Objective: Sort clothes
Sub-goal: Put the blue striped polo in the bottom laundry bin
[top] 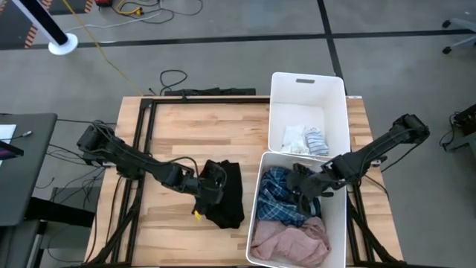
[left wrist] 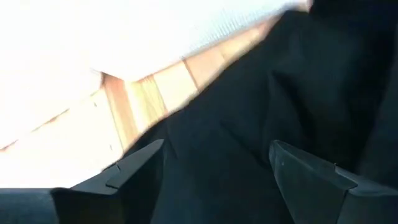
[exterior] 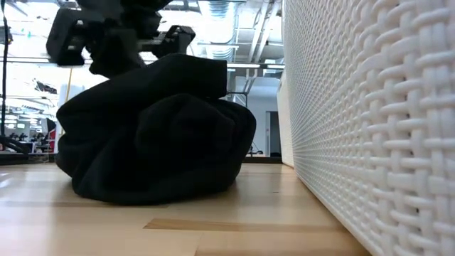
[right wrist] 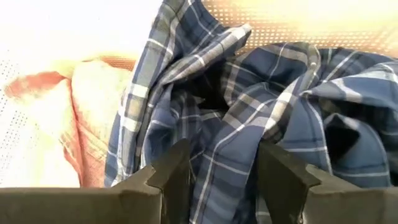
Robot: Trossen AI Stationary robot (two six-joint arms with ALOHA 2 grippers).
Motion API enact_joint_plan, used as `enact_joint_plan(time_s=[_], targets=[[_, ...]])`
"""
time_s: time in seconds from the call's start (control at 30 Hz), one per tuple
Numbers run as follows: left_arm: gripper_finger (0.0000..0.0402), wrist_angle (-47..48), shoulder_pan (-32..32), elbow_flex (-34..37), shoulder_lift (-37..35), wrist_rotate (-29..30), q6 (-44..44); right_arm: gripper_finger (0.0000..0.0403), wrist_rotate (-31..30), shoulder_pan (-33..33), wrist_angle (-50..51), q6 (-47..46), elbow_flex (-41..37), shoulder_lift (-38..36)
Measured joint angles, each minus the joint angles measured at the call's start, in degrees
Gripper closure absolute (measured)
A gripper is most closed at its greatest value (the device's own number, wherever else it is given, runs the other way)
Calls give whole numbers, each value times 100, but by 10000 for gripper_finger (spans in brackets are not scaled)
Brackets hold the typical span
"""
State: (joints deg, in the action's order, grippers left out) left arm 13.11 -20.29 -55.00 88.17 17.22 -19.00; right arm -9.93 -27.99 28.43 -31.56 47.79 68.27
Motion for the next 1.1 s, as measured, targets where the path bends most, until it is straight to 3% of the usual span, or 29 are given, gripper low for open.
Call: enact_joint_plan(time_s=[0.37,0.7,0.83,1.03,1.1], targets=[[122,128,288,-380,752,-478,-852,207,89,0,-208,-3,4,9],[139,577,604,-837,1688,-1510,-986,207,103,-4,-391,-1,9,9],[185,590,633,-836,1852,-1644,-988,207,103,-4,-390,-1,9,9],[347,603,619,-826,1844,-1613,-1120,207,103,-4,-392,8,9,9],[366,642,595,-824,1844,-1581,-1168,207,103,-4,-407,8,11,9]])
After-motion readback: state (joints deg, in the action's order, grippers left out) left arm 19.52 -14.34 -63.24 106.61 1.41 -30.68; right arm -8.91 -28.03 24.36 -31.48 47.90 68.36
